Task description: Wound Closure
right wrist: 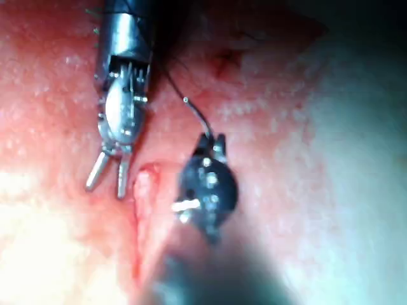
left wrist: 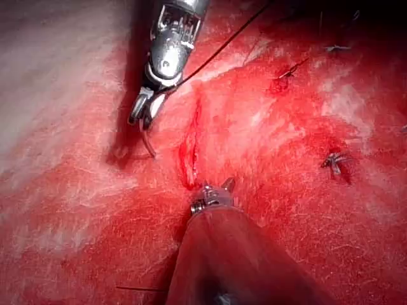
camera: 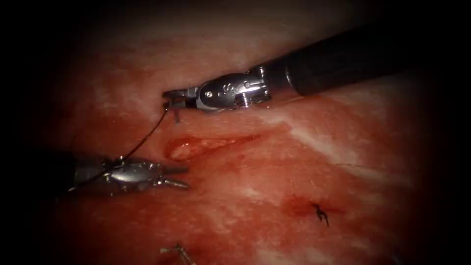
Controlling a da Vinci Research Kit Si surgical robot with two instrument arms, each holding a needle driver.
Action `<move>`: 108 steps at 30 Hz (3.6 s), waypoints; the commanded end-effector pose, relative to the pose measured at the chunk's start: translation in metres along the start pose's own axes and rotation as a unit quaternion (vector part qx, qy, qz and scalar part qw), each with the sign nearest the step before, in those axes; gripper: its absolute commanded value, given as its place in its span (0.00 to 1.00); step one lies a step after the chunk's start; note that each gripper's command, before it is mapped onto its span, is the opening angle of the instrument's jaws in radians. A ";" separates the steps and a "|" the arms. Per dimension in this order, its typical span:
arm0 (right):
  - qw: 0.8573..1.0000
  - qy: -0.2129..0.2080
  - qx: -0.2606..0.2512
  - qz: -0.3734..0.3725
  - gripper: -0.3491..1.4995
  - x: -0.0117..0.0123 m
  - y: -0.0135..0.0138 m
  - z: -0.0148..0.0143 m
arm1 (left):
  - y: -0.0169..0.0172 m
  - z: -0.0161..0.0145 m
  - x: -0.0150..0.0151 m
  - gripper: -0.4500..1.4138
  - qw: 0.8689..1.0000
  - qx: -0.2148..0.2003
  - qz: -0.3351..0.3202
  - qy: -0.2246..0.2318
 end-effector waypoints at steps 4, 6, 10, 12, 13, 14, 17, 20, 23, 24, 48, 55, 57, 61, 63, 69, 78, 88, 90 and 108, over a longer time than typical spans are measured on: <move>0.999 -0.002 0.004 0.032 0.00 -0.0001 0.0002 0.0008 | 0.0003 0.0006 -0.0008 0.32 1.000 -0.001 -0.001 -0.001; 0.997 -0.005 0.017 0.073 0.00 -0.0001 0.0003 0.0012 | 0.0003 0.0005 -0.0008 0.32 1.000 -0.002 -0.001 -0.001; 0.994 -0.016 0.035 0.106 0.00 -0.0001 0.0004 0.0016 | 0.0003 0.0004 -0.0008 0.32 1.000 -0.002 -0.001 -0.001; 0.992 -0.021 0.040 0.118 0.00 -0.0001 0.0003 0.0020 | 0.0003 0.0004 -0.0008 0.32 1.000 -0.002 -0.001 -0.001; 0.991 -0.022 0.042 0.124 0.00 -0.0001 0.0003 0.0021 | 0.0003 0.0004 -0.0008 0.32 1.000 -0.002 -0.001 -0.001; 0.990 -0.023 0.042 0.129 0.00 -0.0001 0.0003 0.0023 | 0.0003 0.0004 -0.0008 0.32 1.000 -0.002 -0.001 -0.001; 0.989 -0.024 0.041 0.139 0.00 0.0000 0.0006 0.0026 | 0.0003 0.0004 -0.0008 0.32 1.000 -0.002 -0.001 -0.001; 0.989 -0.020 0.037 0.141 0.00 0.0001 0.0009 0.0026 | 0.0003 0.0004 -0.0009 0.32 1.000 -0.002 -0.001 -0.001; 0.989 -0.019 0.033 0.142 0.00 0.0003 0.0011 0.0025 | 0.0003 0.0004 -0.0009 0.32 1.000 -0.002 -0.001 -0.001; 0.989 -0.017 0.033 0.145 0.00 0.0003 0.0011 0.0025 | 0.0003 0.0004 -0.0009 0.32 1.000 -0.002 -0.001 -0.001; 0.940 -0.052 0.074 0.328 0.00 -0.0001 -0.0013 0.0028 | 0.0002 0.0004 -0.0010 0.31 1.000 -0.002 0.000 -0.003; 0.941 -0.052 0.062 0.329 0.00 -0.0003 -0.0003 0.0026 | 0.0002 0.0005 -0.0011 0.31 1.000 -0.001 0.000 -0.003; 0.941 -0.050 0.058 0.330 0.00 -0.0004 0.0000 0.0025 | 0.0002 0.0005 -0.0011 0.31 1.000 -0.001 0.000 -0.003; 0.949 -0.047 0.042 0.308 0.00 0.0000 0.0012 0.0025 | 0.0002 0.0005 -0.0011 0.31 1.000 -0.001 0.000 -0.003; 0.955 -0.046 0.037 0.290 0.00 0.0002 0.0016 0.0025 | 0.0002 0.0005 -0.0011 0.31 1.000 -0.001 0.000 -0.003; 0.960 -0.040 0.028 0.274 0.00 0.0006 0.0022 0.0028 | 0.0002 0.0005 -0.0012 0.31 1.000 -0.001 0.000 -0.003; 0.963 -0.035 0.013 0.265 0.00 0.0009 0.0032 0.0026 | 0.0002 0.0005 -0.0012 0.31 1.000 -0.001 -0.002 -0.003; 0.959 -0.030 -0.003 0.281 0.00 0.0011 0.0037 0.0025 | 0.0003 0.0004 -0.0012 0.31 1.000 -0.002 -0.002 -0.003; 0.955 -0.031 -0.005 0.295 0.00 0.0010 0.0038 0.0025 | 0.0003 0.0004 -0.0012 0.31 1.000 -0.002 -0.002 -0.003; 0.924 -0.044 -0.010 0.381 0.00 0.0009 0.0039 0.0024 | 0.0003 0.0002 -0.0013 0.31 1.000 -0.002 -0.002 -0.003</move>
